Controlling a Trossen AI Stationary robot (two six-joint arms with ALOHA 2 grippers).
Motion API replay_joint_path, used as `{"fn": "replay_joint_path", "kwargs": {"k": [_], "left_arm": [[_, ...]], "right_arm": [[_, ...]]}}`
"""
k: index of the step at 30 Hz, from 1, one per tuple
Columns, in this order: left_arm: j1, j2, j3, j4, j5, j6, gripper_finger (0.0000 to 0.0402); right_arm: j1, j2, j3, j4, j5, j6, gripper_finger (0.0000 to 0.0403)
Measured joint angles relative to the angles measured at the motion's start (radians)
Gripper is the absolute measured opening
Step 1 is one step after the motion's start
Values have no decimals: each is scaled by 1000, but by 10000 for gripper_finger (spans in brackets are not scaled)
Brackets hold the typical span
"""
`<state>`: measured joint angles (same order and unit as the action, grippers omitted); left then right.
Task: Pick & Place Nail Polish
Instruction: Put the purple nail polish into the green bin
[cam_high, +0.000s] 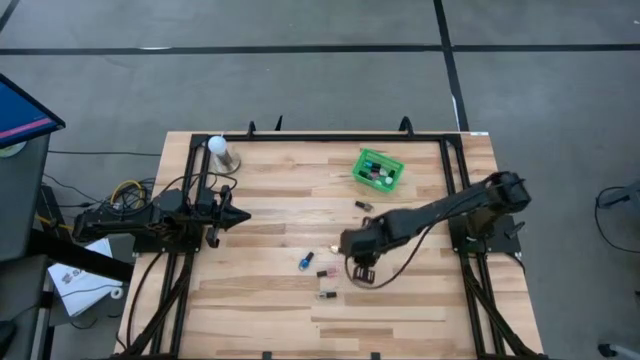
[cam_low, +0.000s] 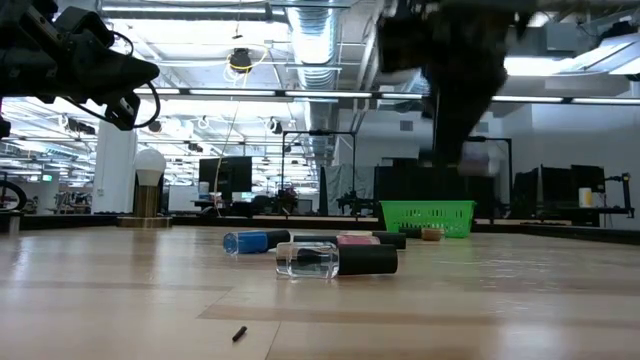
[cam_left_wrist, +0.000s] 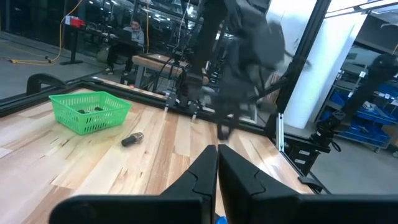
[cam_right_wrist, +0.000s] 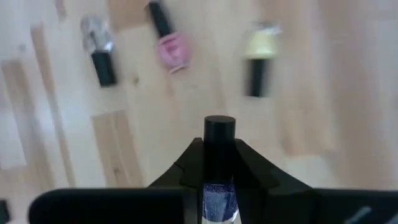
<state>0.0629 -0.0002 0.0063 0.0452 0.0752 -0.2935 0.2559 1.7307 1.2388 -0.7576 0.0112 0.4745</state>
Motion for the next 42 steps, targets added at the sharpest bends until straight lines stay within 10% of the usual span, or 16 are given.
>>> {"fn": "replay_joint_path", "kwargs": {"k": [15, 27, 42], "left_arm": [[0, 0, 0, 0, 0, 0, 8], [0, 0, 0, 0, 0, 0, 8], [0, 0, 0, 5, 0, 0, 8]], "right_arm": [[-450, -242, 2, -175, 223, -182, 47], [-820, -104, -101, -74, 146, -632, 49], [-912, 87, -104, 34, 144, -721, 52]]}}
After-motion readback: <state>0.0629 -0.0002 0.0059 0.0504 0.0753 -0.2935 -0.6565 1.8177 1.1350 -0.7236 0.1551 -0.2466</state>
